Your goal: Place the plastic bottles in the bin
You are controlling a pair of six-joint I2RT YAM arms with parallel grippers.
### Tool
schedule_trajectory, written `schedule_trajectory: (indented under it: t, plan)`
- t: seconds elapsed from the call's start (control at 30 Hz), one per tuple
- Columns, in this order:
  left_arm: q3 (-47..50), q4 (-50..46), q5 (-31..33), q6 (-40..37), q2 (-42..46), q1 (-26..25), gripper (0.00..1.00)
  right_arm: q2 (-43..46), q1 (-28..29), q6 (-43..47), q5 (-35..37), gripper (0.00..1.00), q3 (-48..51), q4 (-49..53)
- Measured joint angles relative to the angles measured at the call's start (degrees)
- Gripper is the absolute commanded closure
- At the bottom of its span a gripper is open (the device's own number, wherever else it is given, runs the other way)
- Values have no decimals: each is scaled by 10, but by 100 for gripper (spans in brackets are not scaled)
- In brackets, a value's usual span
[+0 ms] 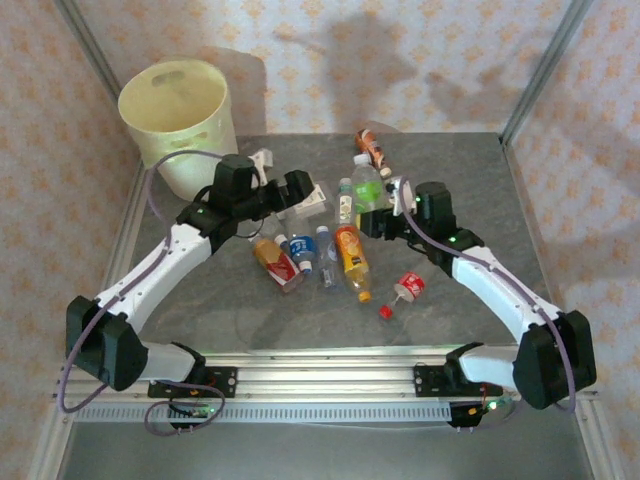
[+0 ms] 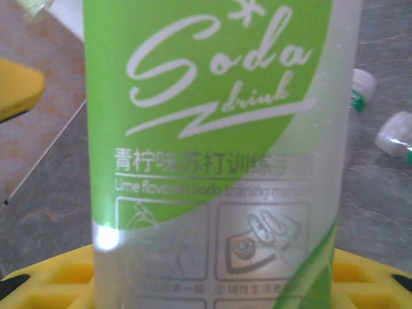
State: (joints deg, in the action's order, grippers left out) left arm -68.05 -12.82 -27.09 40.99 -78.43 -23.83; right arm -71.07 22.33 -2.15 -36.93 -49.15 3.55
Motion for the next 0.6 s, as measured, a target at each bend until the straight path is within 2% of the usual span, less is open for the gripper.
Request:
schedule_trajectory:
  t: [0.23,0.6]
  plan:
    - [-51,-11,3,-28,-42,-44,0,-57,61,0,-4,62,-36,-4]
    - [-60,-27,7,-23,-79,-61,7,-73,86,0,-22,58,-56,-10]
